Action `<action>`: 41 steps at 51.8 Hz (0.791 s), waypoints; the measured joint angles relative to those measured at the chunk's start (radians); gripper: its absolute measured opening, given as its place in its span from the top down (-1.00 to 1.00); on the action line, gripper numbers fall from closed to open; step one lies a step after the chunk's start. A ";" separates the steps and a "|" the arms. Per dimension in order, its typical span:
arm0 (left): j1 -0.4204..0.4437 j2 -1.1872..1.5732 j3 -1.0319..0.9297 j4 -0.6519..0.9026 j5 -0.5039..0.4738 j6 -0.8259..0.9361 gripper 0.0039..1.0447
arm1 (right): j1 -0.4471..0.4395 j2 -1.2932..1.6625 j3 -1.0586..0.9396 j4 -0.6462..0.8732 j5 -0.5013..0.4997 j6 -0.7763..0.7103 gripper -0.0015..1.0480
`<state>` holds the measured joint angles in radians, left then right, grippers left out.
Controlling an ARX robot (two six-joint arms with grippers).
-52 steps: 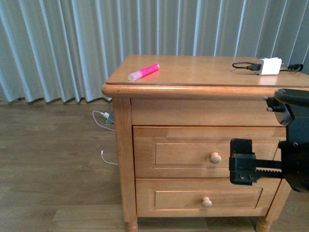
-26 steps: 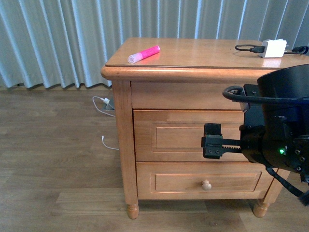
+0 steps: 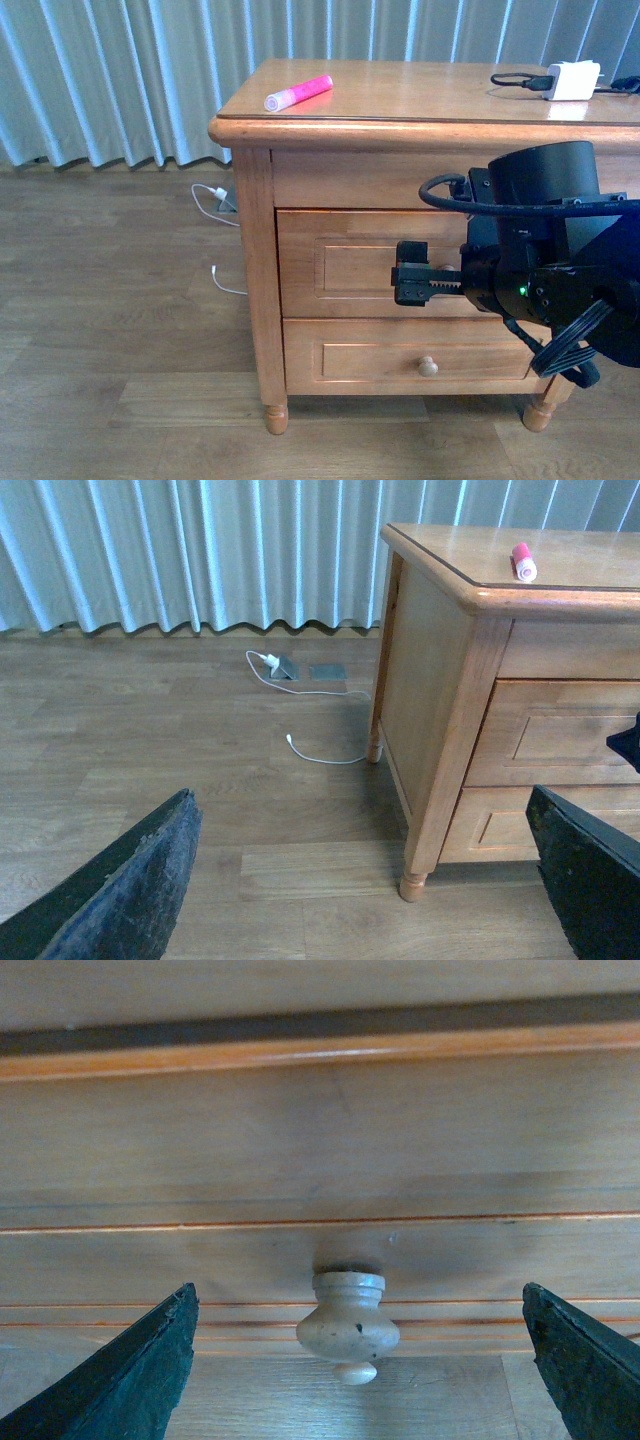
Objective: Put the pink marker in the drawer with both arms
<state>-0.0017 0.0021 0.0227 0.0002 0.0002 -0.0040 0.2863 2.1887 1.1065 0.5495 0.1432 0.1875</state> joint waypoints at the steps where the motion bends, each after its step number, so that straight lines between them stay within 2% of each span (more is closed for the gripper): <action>1: 0.000 0.000 0.000 0.000 0.000 0.000 -0.89 | -0.001 0.002 0.002 0.002 -0.002 -0.001 -0.84; 27: 0.000 0.000 0.000 0.000 0.000 0.000 -0.89 | -0.018 0.041 0.015 0.047 -0.046 -0.017 -0.83; 34: 0.000 0.000 0.000 0.000 0.000 0.000 -0.89 | -0.019 0.041 0.010 0.069 -0.028 -0.023 -0.42; 37: 0.000 0.000 0.000 0.000 0.000 0.000 -0.89 | -0.022 0.041 0.008 0.076 -0.024 -0.031 -0.15; 41: 0.000 0.000 0.000 0.000 0.000 0.000 -0.89 | -0.023 0.041 0.008 0.078 -0.031 -0.039 0.04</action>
<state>-0.0017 0.0021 0.0227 0.0002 0.0002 -0.0040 0.2638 2.2295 1.1145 0.6277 0.1120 0.1482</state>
